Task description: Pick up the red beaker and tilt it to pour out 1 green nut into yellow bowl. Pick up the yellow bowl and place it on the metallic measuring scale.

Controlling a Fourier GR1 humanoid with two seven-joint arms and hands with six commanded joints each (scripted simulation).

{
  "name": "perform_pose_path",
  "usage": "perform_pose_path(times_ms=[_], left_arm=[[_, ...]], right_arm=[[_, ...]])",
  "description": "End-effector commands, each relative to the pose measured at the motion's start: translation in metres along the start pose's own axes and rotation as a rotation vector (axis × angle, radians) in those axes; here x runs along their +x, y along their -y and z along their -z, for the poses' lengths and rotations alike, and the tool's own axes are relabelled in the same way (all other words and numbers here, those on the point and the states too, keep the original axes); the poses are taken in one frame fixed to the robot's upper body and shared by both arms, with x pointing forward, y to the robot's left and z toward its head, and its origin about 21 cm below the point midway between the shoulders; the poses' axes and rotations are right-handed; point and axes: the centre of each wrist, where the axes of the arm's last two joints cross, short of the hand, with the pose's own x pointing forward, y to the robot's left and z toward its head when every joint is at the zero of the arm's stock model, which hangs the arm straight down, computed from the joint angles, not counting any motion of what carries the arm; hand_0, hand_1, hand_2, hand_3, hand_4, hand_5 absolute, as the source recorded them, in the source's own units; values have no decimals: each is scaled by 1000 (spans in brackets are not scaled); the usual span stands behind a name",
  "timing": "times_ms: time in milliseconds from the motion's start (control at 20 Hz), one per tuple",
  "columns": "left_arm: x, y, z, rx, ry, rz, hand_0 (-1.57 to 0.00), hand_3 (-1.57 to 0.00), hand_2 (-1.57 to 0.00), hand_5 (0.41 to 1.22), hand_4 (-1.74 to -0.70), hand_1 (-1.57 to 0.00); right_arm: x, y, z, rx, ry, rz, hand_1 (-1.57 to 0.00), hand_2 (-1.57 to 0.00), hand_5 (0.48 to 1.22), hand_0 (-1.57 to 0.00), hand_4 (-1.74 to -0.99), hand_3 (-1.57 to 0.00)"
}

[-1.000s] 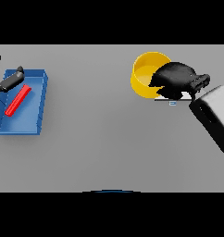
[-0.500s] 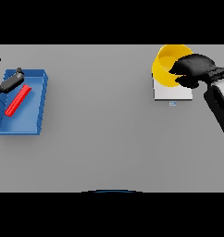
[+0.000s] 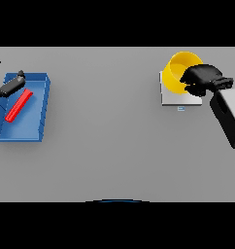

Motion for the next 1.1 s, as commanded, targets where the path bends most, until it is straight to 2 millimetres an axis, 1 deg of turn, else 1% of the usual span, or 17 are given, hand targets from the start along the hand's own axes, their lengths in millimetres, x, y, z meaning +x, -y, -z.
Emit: perform_pose_path(times_ms=[0, 100, 200, 250, 300, 350, 400, 450, 500, 550, 650, 700, 800, 900, 1000, 1050], left_arm=[[0, -1, -1, 2, -2, -2, 1, 1, 1, 729, -796, 1], [4, -1, -2, 4, 3, -8, 1, 1, 1, 728, -805, 1], [6, -2, -2, 10, 2, -12, 1, 1, 1, 734, -806, 1], [6, -4, 0, 16, -1, -8, 1, 1, 1, 734, -809, 1], [5, -4, -2, 8, -6, -3, 1, 1, 1, 740, -811, 1], [7, -1, -1, 0, -2, -5, 1, 1, 1, 745, -813, 1], [8, -1, 1, -2, -2, -2, 1, 1, 1, 745, -812, 1], [9, -4, 3, 0, -10, -3, 1, 1, 1, 744, -812, 1], [8, 0, 4, -3, -11, -8, 1, 1, 1, 744, -815, 1], [5, 1, 5, -3, -17, -6, 1, 1, 1, 745, -812, 1], [5, 3, 6, -5, -11, 4, 1, 1, 1, 740, -805, 1], [6, 3, 7, -4, -12, 5, 1, 1, 1, 738, -806, 1], [8, 4, 8, -6, -10, -9, 1, 1, 1, 739, -810, 1], [3, 1, 9, -4, -22, -10, 1, 1, 1, 736, -812, 1], [11, 0, 7, -1, -9, -8, 1, 1, 1, 734, -812, 1], [10, -1, 7, -2, -13, -14, 1, 1, 1, 733, -816, 1]], right_arm=[[-1, -4, 1, 2, -10, 1, -1499, -1565, 1221, -1571, -1727, -1500], [-2, -7, 4, 8, -8, 4, -1475, -1567, 1221, -1571, -1727, -1510], [-5, -5, 5, 9, 3, 12, -1420, -1568, 1221, -1548, -1721, -1481], [-4, -8, 7, 18, -4, 16, -1401, -1569, 1221, -1527, -1725, -1320], [-5, -8, 6, 36, 2, 33, -1411, -1569, 1221, -1536, -1728, -1165], [-6, -5, 7, 38, -6, 40, -1443, -1496, 1221, -1543, -1659, -1022], [-6, -6, 7, 41, -25, 51, -1350, -1348, 1134, -1525, -1596, -907], [-5, -5, 9, 46, -34, 60, -1083, -1132, 1053, -1219, -1548, -824], [-6, -5, 9, 54, -25, 67, -866, -954, 983, -975, -1504, -762], [-7, -4, 8, 57, -24, 69, -692, -810, 928, -780, -1470, -711], [-7, -1, 8, 66, -21, 68, -443, -597, 851, -499, -1425, -635], [-5, -7, 10, 72, -17, 66, -354, -518, 821, -399, -1410, -604], [-5, -5, 11, 77, -9, 56, -226, -390, 780, -255, -1385, -541], [-6, -9, 13, 94, 3, 44, -144, -288, 755, -163, -1356, -475], [-5, -4, 13, 99, 9, 35, -92, -207, 741, -104, -1336, -413], [-4, -6, 15, 104, -1, 31, -73, -173, 737, -83, -1325, -387]])
